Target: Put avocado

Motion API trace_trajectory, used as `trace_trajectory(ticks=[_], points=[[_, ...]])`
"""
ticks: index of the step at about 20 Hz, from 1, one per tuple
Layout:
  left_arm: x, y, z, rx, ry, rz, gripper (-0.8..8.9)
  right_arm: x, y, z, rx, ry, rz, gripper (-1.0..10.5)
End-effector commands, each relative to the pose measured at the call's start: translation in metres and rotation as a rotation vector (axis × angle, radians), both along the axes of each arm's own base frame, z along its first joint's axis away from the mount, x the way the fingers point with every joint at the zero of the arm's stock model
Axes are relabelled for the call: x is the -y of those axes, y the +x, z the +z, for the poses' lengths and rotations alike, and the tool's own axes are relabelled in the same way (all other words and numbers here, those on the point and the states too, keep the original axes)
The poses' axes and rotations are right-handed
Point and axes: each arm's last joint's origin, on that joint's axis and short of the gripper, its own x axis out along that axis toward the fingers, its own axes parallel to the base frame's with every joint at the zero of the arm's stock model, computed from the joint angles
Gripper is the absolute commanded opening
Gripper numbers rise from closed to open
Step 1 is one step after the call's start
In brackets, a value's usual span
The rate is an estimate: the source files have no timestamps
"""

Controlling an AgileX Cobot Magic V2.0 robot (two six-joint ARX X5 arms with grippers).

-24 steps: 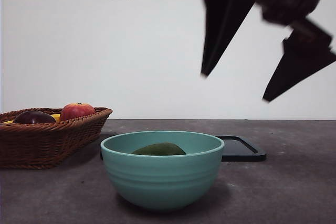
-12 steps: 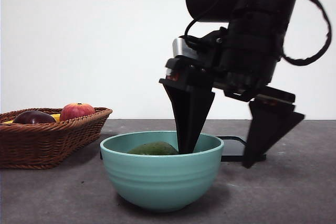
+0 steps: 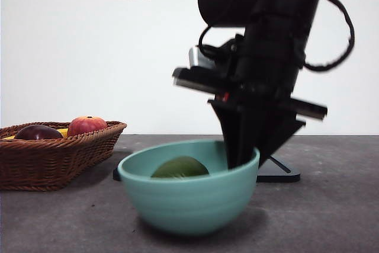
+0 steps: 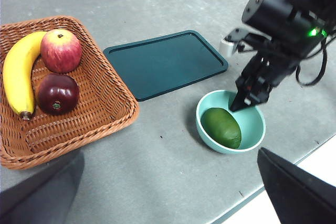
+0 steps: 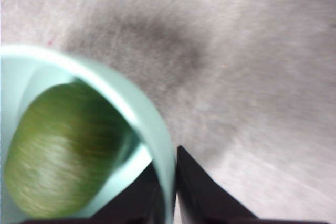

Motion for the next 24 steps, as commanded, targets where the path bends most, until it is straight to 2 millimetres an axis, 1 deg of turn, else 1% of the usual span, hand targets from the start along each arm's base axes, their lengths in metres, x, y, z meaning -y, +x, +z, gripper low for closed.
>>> trace_trajectory(ticks=[1,5,6,8,11,13,14,16,17,19,20,24], points=[[-0.001,0.000,0.003,0.012,-0.012,-0.008,5.30,-0.005,0.014,0.019,0.039,0.014,-0.043,0.1],[-0.001,0.000,0.003,0.014,-0.010,-0.009,5.30,0.004,0.046,0.050,0.104,0.067,-0.122,0.1],[-0.001,0.000,0.003,0.014,-0.010,-0.009,5.30,0.007,0.058,0.056,0.115,0.072,-0.141,0.1],[-0.001,0.000,0.003,0.014,-0.011,-0.009,5.30,0.013,0.080,0.063,0.122,0.074,-0.172,0.1],[-0.001,0.000,0.003,0.015,-0.011,-0.009,5.30,0.016,0.111,0.065,0.131,0.075,-0.202,0.1],[-0.001,0.000,0.003,0.015,-0.011,-0.009,5.30,0.016,0.131,0.061,0.116,0.096,-0.208,0.1],[-0.001,0.000,0.003,0.015,-0.011,-0.009,5.30,0.016,0.143,0.055,0.105,0.107,-0.217,0.1],[-0.001,0.000,0.003,0.015,-0.010,-0.009,5.30,0.013,0.159,0.038,0.087,0.101,-0.228,0.1],[-0.001,0.000,0.003,0.015,-0.011,-0.009,5.30,0.010,0.164,0.028,0.083,0.097,-0.228,0.1],[-0.001,0.000,0.003,0.015,-0.011,-0.009,5.30,0.008,0.170,0.010,0.066,0.074,-0.233,0.1],[-0.001,0.000,0.003,0.015,-0.011,-0.009,5.30,0.007,0.171,0.005,0.058,0.070,-0.232,0.1],[-0.001,0.000,0.003,0.015,-0.011,-0.009,5.30,0.005,0.171,0.004,0.087,0.022,-0.236,0.1]])
